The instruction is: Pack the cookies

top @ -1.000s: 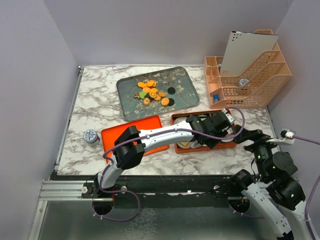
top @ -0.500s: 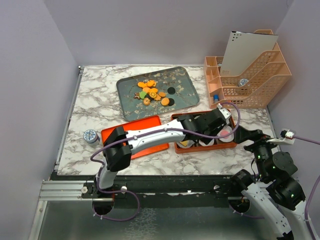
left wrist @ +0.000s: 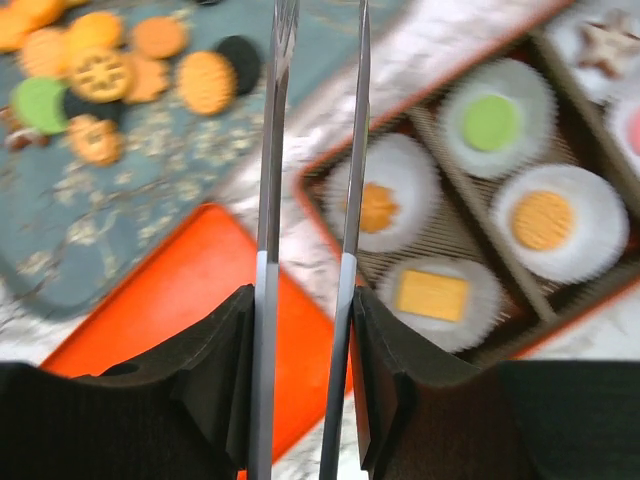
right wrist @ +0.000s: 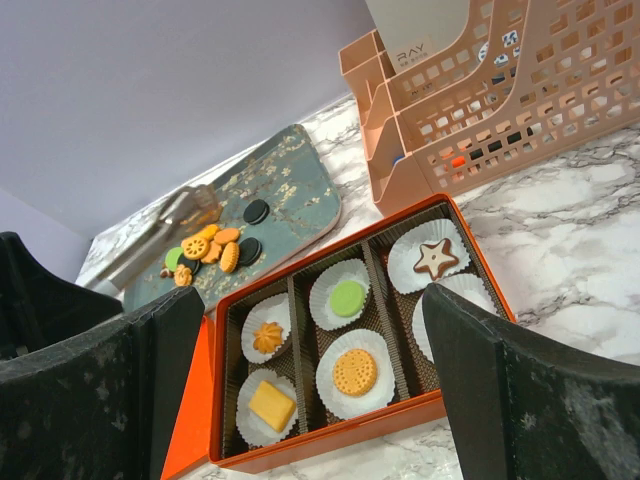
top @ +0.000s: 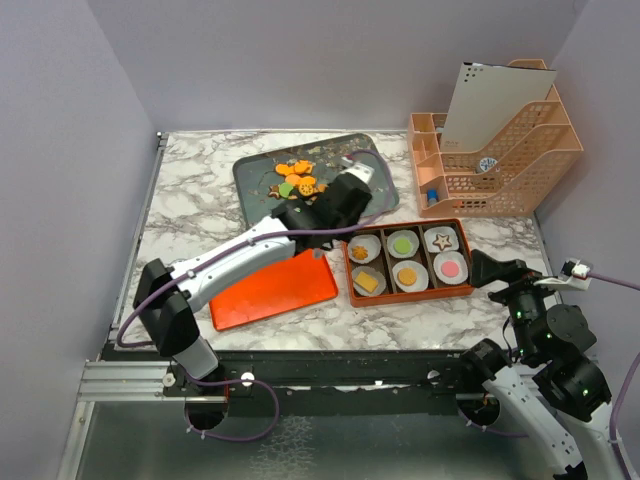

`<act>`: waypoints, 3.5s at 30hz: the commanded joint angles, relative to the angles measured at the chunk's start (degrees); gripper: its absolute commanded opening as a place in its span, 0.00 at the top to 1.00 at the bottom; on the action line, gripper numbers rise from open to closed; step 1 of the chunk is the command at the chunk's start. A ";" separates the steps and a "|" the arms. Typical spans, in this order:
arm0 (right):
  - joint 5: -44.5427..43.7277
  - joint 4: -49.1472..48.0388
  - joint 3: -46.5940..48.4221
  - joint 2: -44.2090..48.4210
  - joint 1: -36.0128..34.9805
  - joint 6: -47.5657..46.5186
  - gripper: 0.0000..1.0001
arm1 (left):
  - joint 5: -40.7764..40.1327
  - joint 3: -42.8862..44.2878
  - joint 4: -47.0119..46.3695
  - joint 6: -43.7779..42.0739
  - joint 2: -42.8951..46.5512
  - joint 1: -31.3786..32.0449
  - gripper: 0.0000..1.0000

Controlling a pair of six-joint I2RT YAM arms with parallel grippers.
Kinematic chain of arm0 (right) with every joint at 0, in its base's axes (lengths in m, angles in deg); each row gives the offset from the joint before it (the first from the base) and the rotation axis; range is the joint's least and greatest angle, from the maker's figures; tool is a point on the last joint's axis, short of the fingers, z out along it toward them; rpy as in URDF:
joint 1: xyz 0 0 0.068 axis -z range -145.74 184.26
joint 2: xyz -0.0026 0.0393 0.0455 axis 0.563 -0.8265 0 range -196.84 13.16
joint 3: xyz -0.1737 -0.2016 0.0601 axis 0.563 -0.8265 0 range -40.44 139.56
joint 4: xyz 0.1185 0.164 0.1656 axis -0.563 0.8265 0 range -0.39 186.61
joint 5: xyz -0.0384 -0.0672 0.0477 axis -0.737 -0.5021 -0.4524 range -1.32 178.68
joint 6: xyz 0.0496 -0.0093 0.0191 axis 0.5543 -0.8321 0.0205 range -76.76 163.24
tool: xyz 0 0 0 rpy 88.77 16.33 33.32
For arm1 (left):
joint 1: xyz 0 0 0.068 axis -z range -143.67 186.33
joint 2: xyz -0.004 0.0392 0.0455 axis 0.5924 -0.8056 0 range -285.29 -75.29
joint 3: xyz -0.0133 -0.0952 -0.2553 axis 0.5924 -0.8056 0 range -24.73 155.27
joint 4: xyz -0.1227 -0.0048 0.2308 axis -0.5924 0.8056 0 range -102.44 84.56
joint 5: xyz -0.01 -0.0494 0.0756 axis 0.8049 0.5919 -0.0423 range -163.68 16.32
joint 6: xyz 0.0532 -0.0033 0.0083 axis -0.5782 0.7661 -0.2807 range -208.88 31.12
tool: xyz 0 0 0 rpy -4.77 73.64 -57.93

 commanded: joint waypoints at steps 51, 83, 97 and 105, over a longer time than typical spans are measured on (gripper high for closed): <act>3.61 -2.68 -1.05 2.57 0.08 -1.26 0.00 | 14.09 -15.48 -19.54 -5.67 -9.72 -60.69 0.23; 4.74 -1.01 0.64 -6.40 0.04 -2.66 0.00 | 20.41 -42.23 -7.78 12.39 31.54 -53.66 0.21; 6.14 -2.26 -0.49 -4.87 0.08 -3.06 0.00 | 2.46 -49.51 -0.94 24.63 35.42 -53.72 0.31; 7.14 -3.07 -0.74 -3.48 0.08 -3.61 0.00 | 4.96 -51.27 -2.53 27.70 29.05 -53.72 0.38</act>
